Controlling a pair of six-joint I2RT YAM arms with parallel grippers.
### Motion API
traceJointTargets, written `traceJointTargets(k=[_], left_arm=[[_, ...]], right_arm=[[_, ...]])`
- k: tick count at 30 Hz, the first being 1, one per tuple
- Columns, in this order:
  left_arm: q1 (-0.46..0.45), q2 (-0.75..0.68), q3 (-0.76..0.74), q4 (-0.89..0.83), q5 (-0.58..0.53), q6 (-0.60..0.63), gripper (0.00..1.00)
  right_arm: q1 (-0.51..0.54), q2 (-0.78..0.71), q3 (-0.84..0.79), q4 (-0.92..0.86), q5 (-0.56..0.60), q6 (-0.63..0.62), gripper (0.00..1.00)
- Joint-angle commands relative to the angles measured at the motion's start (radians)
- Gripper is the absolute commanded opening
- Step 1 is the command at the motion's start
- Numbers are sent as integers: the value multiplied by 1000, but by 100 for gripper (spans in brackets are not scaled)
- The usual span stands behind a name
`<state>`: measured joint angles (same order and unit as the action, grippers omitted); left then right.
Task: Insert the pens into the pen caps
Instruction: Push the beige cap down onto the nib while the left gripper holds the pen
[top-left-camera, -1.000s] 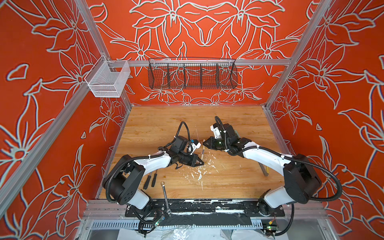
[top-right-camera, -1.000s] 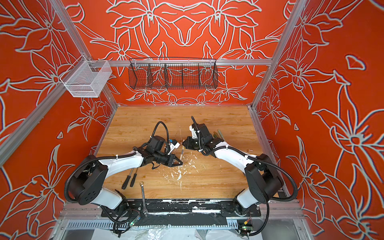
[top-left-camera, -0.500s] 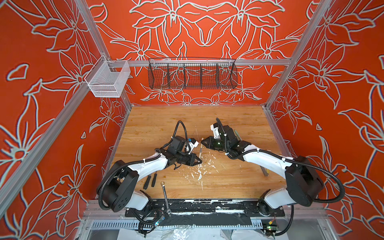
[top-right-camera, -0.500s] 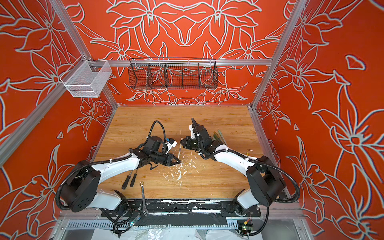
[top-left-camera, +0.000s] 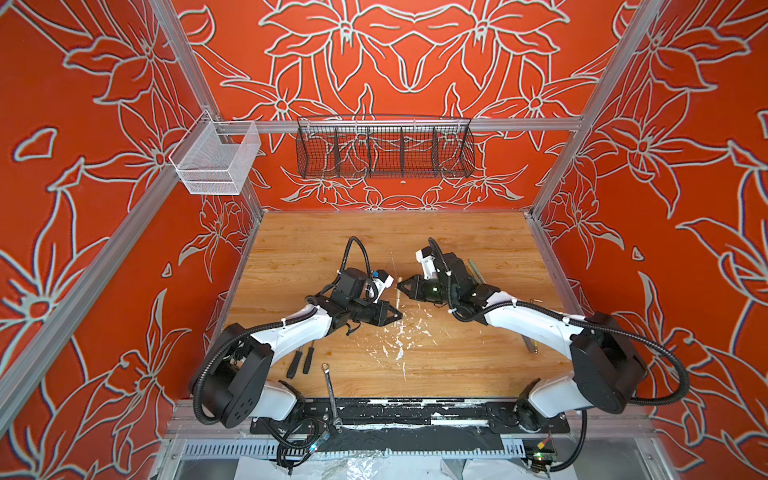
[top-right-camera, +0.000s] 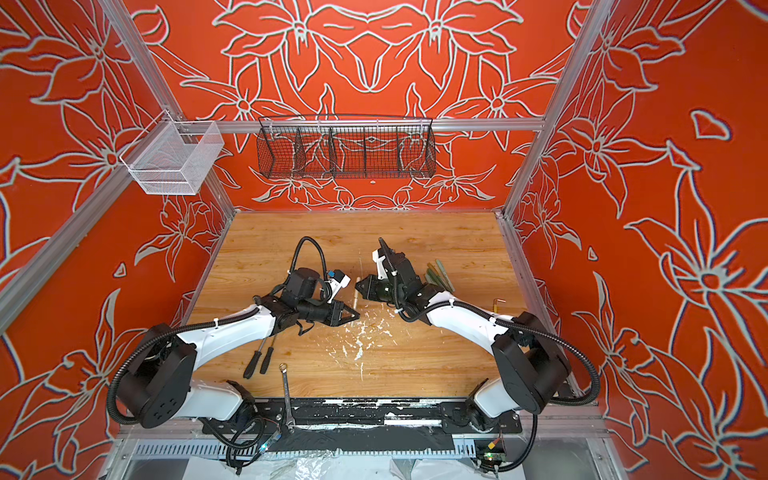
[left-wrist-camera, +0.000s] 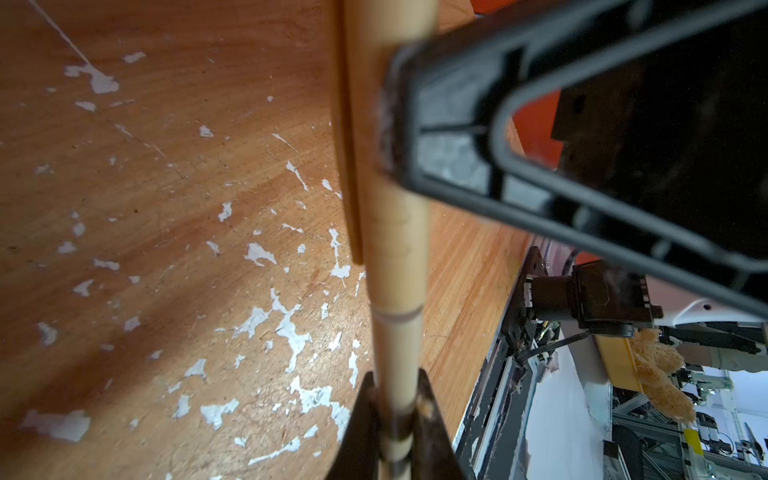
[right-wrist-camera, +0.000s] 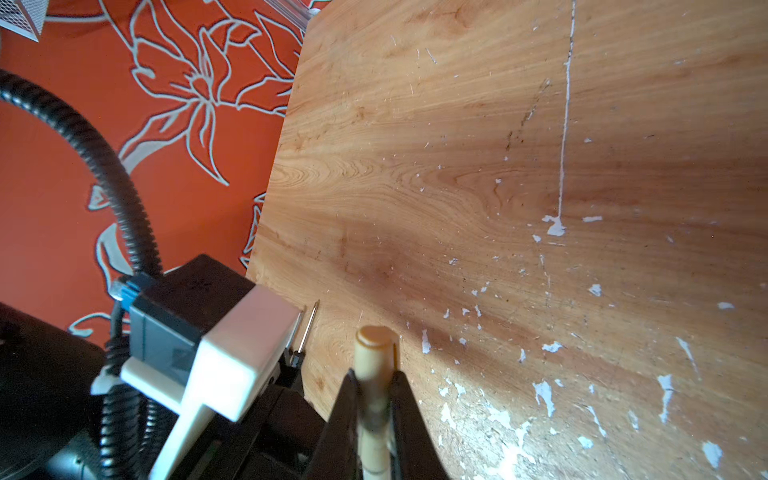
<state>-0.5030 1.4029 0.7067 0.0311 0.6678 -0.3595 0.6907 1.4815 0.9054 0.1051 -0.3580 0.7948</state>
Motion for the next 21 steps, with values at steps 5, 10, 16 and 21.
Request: traceJointTargets(k=[5, 10, 16, 21], left_arm=[[31, -78, 23, 160, -27, 13, 0], [41, -88, 43, 174, -31, 18, 0], [44, -81, 97, 197, -29, 48, 0], [55, -68, 158, 204, -66, 85, 0]], right_arm=[[24, -17, -23, -179, -123, -71, 12], [33, -8, -32, -201, -153, -80, 2], [46, 9, -43, -243, -174, -76, 0], [75, 29, -56, -294, -190, -79, 0]])
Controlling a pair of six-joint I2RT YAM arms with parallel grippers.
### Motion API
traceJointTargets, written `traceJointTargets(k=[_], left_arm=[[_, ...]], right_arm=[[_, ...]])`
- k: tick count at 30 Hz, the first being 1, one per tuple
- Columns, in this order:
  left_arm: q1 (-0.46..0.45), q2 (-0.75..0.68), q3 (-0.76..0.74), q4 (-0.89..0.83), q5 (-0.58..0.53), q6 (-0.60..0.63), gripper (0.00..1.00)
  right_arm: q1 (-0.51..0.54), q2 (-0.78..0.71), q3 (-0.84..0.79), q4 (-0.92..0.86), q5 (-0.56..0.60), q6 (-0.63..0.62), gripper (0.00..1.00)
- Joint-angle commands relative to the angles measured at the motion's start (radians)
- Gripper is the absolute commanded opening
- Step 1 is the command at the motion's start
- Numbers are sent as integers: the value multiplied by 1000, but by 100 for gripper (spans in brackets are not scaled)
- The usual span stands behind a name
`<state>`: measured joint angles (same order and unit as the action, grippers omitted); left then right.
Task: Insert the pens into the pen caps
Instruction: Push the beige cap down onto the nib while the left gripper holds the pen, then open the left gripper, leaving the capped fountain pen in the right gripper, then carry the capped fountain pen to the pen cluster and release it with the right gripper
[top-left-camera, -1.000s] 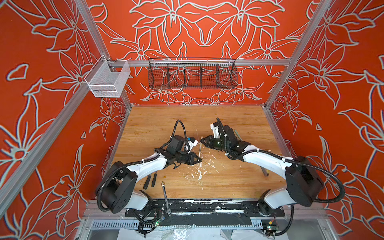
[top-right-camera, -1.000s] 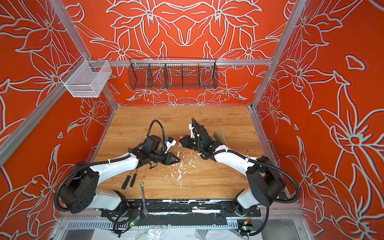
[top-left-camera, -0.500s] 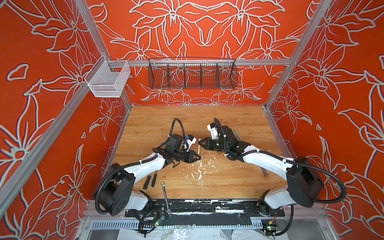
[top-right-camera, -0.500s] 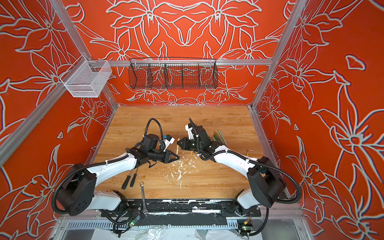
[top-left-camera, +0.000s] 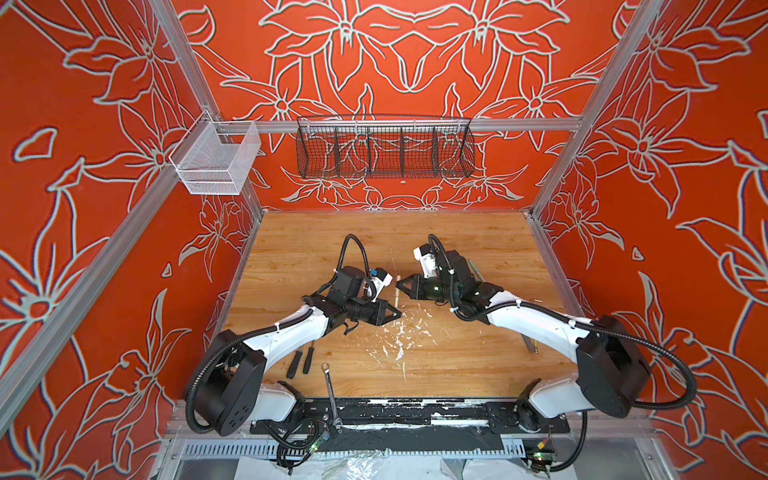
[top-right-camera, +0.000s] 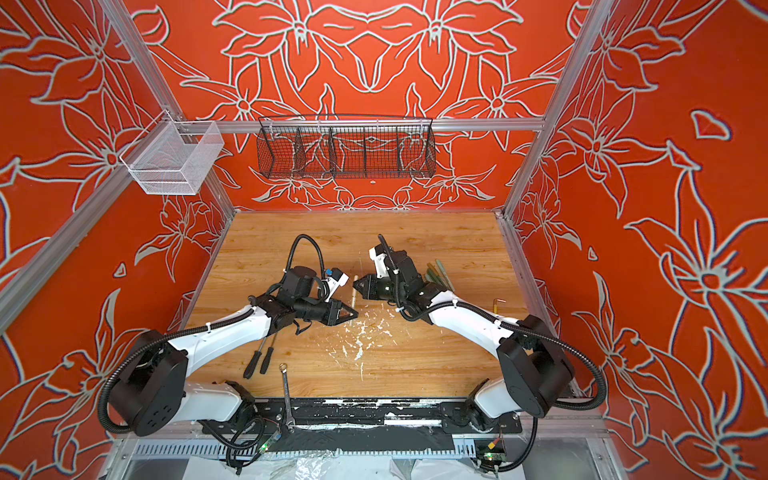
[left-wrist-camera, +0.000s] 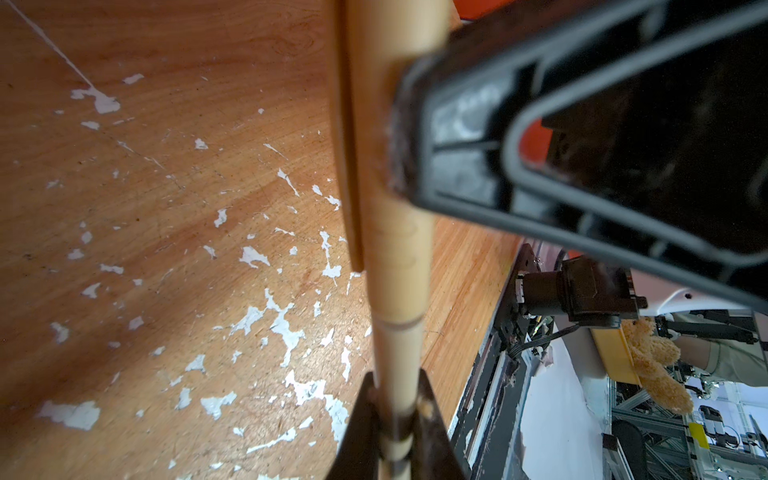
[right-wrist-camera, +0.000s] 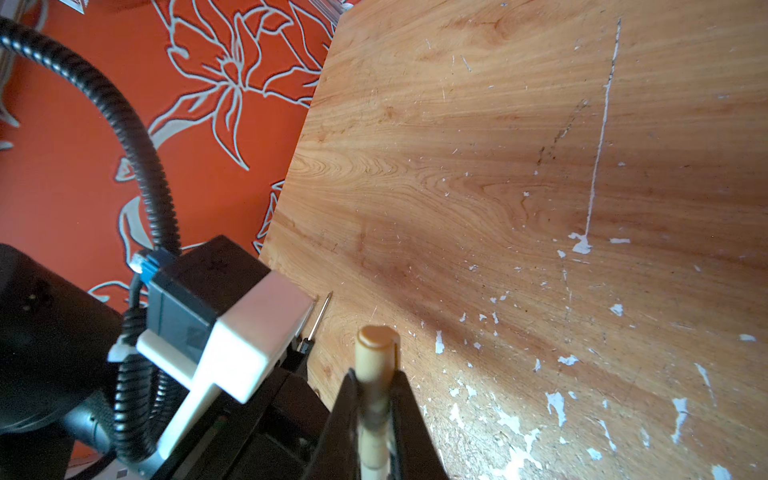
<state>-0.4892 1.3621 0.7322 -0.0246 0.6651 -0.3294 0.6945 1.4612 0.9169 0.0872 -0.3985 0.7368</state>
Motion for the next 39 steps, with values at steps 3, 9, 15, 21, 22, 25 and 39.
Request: traceJointTargets(k=[3, 9, 15, 21, 22, 25, 39], left_arm=[[60, -14, 183, 264, -59, 67, 0], [86, 12, 255, 270, -28, 75, 0], [87, -1, 215, 278, 6, 49, 0], [84, -27, 139, 281, 24, 21, 0], [84, -31, 131, 279, 25, 20, 0], [83, -43, 110, 278, 38, 14, 15], [77, -241, -69, 136, -61, -39, 97]], right_arm=[[94, 51, -96, -269, -153, 1, 0], [144, 65, -111, -249, -140, 35, 0], [139, 36, -52, -269, -18, 20, 0], [62, 43, 44, -243, 25, 3, 0], [50, 48, 60, -238, 18, 0, 0], [14, 66, 114, -238, -7, -22, 0], [-253, 68, 188, -443, 35, -266, 0]])
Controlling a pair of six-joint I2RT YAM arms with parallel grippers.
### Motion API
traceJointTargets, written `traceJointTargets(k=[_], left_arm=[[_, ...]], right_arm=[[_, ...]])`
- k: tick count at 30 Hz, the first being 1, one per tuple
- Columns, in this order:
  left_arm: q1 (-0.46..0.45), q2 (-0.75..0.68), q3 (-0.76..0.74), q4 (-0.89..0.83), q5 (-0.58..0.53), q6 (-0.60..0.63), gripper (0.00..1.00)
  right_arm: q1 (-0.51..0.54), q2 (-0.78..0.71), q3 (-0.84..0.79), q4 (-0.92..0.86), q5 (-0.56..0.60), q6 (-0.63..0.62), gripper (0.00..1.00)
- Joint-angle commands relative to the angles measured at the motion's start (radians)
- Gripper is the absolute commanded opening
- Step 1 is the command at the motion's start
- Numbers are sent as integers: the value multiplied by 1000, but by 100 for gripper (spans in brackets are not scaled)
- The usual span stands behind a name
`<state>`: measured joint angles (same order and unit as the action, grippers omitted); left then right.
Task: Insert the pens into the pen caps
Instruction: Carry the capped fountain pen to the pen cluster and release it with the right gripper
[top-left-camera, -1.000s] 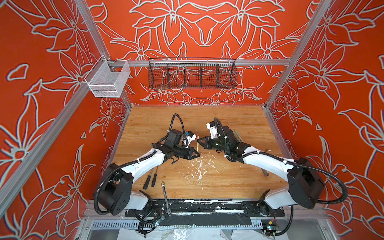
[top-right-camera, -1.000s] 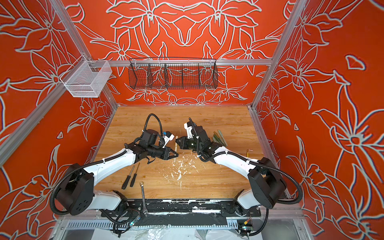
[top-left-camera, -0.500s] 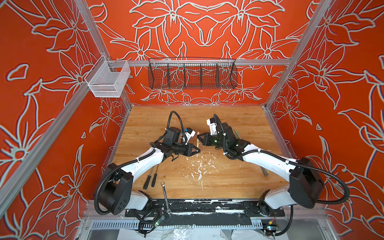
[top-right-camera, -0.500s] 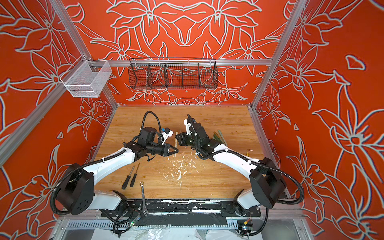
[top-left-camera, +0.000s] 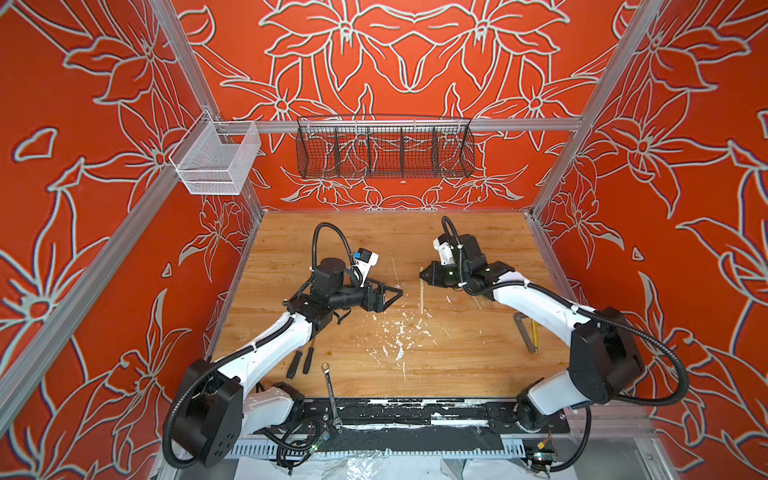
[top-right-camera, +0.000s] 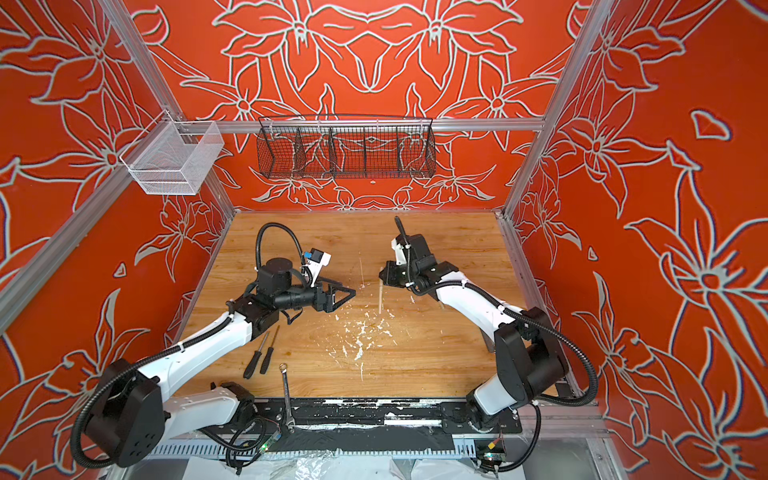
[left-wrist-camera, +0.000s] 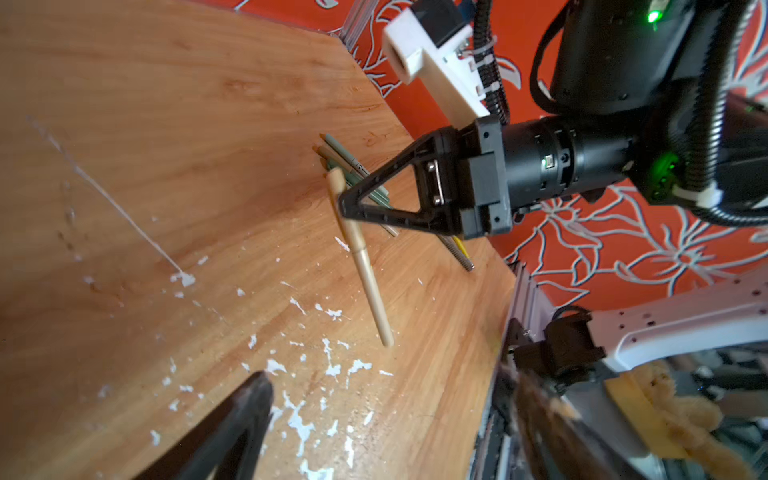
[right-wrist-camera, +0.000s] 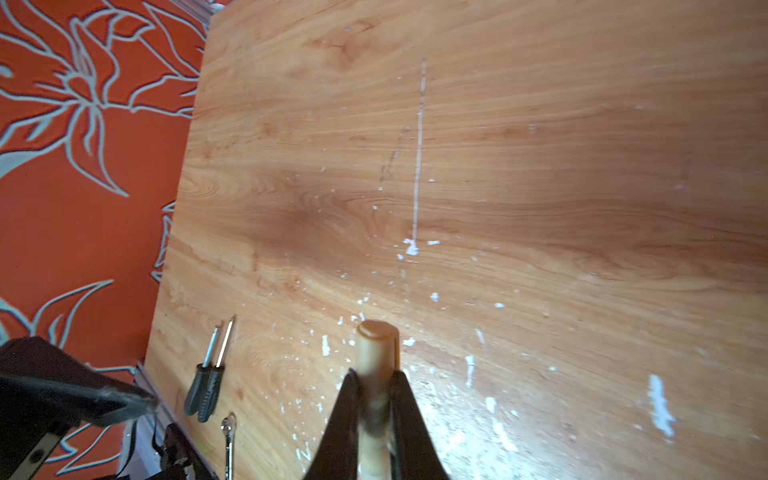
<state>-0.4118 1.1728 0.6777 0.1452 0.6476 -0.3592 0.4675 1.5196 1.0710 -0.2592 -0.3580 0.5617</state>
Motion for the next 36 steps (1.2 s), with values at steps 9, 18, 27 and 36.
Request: traceJointTargets(k=[9, 18, 27, 36], left_arm=[[-1, -78, -1, -94, -29, -34, 97], [-1, -90, 68, -202, -64, -6, 97], [1, -107, 131, -319, -342, 31, 97], [19, -103, 160, -361, -696, 109, 97]], right_arm=[[-88, 167, 217, -395, 200, -447, 0], [-90, 386, 395, -563, 420, -569, 1], [-92, 507, 431, -583, 540, -609, 8], [-92, 492, 436, -582, 594, -605, 41]])
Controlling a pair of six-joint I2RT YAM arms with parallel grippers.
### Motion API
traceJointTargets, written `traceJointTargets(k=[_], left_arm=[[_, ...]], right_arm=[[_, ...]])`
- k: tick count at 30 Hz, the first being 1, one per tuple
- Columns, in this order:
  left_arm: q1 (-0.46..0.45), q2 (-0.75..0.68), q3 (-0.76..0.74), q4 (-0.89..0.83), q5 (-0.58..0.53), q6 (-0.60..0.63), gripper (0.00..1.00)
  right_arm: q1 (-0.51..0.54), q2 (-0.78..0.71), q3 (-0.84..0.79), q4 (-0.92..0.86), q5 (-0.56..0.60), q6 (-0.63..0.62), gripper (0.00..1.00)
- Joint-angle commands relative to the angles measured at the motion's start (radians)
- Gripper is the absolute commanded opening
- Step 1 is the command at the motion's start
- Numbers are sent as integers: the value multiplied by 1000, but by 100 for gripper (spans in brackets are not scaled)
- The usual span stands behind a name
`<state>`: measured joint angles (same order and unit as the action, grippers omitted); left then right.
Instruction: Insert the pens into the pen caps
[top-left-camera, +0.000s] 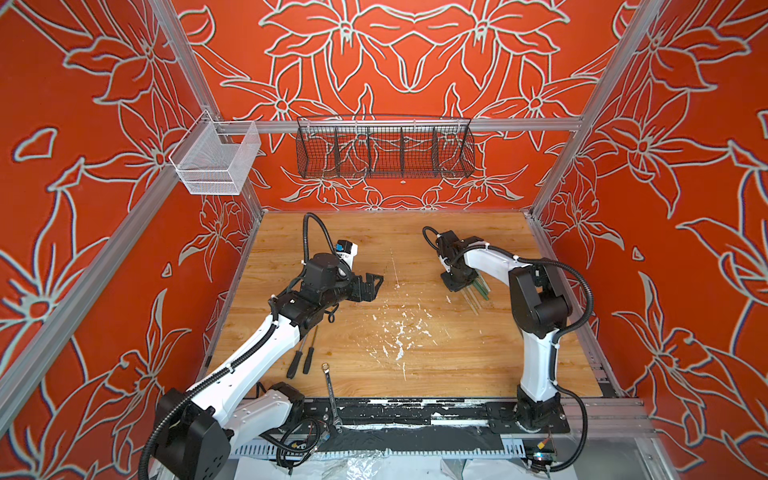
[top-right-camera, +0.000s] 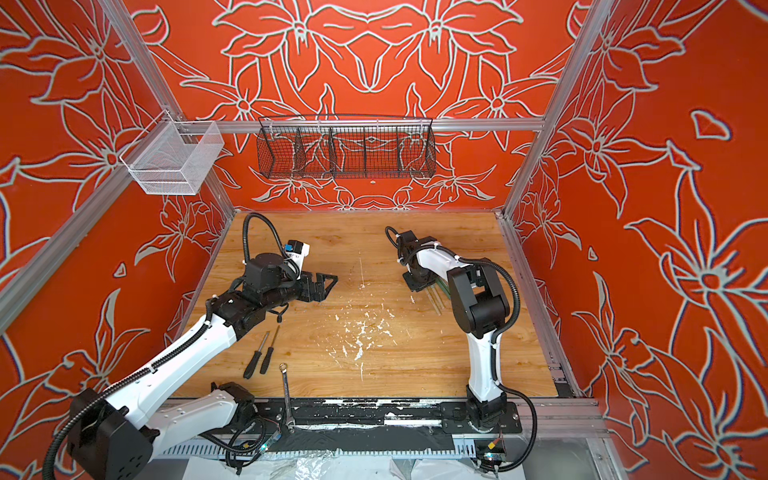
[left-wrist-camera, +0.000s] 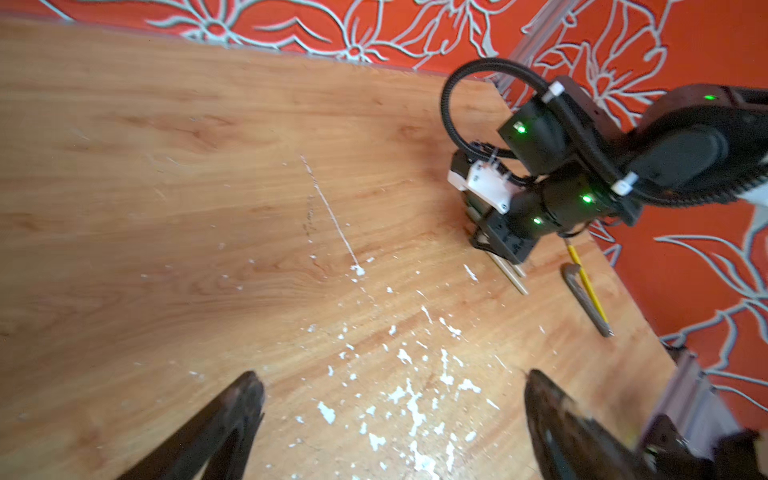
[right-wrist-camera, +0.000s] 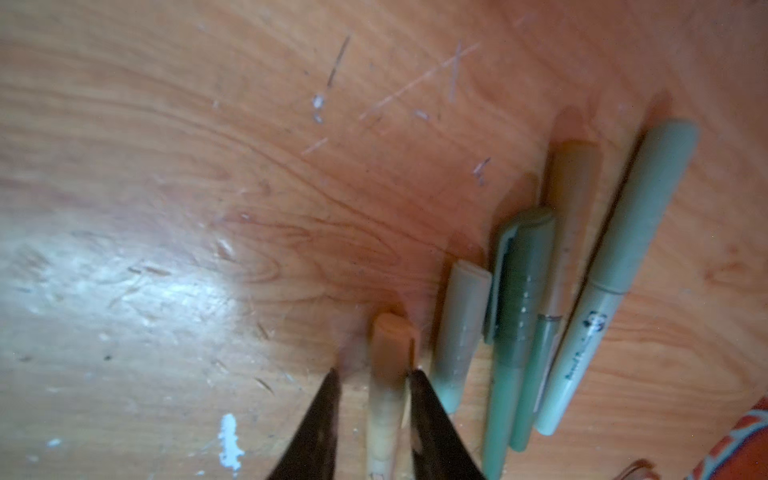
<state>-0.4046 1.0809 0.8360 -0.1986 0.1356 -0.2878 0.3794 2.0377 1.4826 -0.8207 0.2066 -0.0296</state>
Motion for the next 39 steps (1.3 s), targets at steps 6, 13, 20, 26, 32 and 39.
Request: traceJointTargets(k=[6, 13, 20, 26, 32, 39], left_arm=[[104, 42, -72, 75, -418, 66, 97], [205, 58, -301, 375, -648, 164, 97], [260, 215, -422, 680, -644, 266, 97], [314, 279, -448, 808, -505, 271, 97], [333, 285, -483, 878, -466, 264, 97], [346, 307, -601, 1104, -393, 279, 97]], right_arm=[[-4, -148, -38, 19, 14, 5, 65], [-4, -385, -236, 166, 27, 45, 88], [-17, -594, -564, 457, 143, 38, 96], [-23, -707, -869, 870, 193, -22, 97], [-42, -729, -1013, 1213, 221, -62, 97], [-62, -723, -1084, 1390, 183, -90, 98]])
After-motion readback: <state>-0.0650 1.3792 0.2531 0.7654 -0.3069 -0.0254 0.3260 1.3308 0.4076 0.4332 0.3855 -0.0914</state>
